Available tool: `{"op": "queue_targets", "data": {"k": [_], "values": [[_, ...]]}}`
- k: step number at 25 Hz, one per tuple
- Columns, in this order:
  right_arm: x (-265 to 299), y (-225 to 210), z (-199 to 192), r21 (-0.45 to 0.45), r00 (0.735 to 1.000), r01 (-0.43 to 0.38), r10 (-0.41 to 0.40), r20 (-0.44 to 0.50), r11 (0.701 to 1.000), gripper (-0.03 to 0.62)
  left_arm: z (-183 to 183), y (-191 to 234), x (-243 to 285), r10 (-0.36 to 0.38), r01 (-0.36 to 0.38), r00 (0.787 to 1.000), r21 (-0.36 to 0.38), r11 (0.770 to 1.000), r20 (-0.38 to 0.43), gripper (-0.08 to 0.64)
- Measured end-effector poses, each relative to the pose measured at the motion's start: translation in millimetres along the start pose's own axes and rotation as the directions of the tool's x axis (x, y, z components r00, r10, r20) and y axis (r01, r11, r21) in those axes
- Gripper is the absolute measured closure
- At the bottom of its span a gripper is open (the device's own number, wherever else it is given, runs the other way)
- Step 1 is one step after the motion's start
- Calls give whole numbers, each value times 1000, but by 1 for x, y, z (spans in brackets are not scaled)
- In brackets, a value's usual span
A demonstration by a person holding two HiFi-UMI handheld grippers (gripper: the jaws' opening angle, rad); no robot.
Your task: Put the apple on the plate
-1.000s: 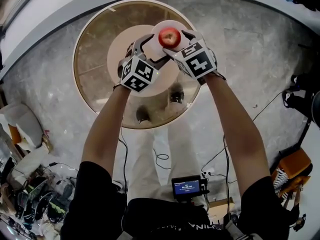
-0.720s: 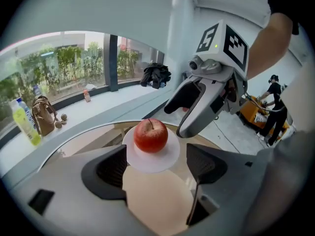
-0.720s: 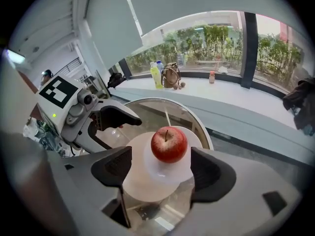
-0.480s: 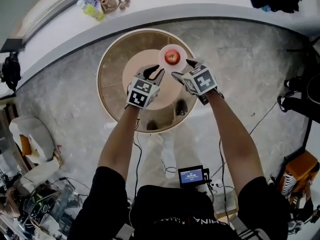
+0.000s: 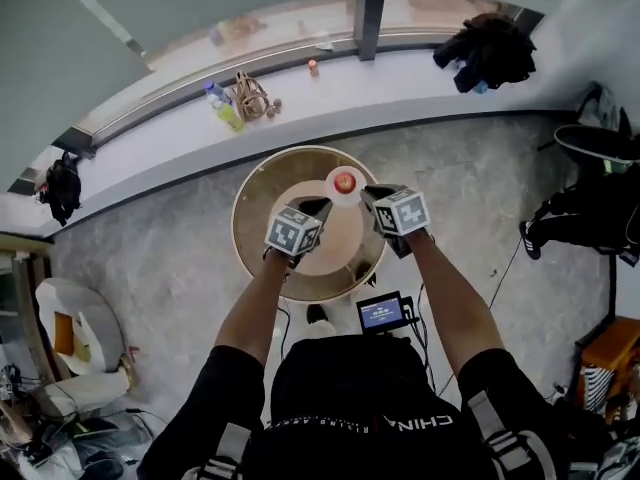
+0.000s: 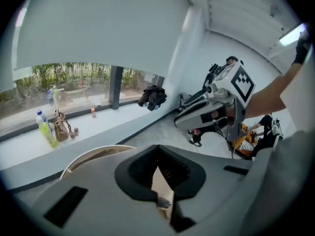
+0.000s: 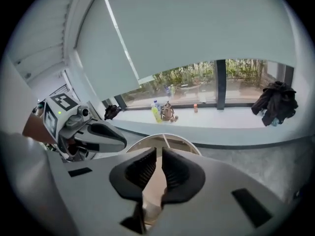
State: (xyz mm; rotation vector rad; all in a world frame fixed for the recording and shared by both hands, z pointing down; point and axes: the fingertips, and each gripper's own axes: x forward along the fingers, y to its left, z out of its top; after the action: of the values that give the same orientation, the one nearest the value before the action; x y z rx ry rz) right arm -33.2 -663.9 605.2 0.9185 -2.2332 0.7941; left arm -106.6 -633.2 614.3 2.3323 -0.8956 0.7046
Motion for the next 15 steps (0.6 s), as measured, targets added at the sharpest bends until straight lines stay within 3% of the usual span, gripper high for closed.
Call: {"op": "queue_targets", "data": {"k": [6,15], "values": [[-58,41,7,-110,999,33,-30,28,993,557,35,-40,-62,-51,63,987,-79,995,155,541],[-87,97,6,-142,995,90,-83,58,986,560,15,-58,-133,-66,75,966,-27,997,250,541]]}}
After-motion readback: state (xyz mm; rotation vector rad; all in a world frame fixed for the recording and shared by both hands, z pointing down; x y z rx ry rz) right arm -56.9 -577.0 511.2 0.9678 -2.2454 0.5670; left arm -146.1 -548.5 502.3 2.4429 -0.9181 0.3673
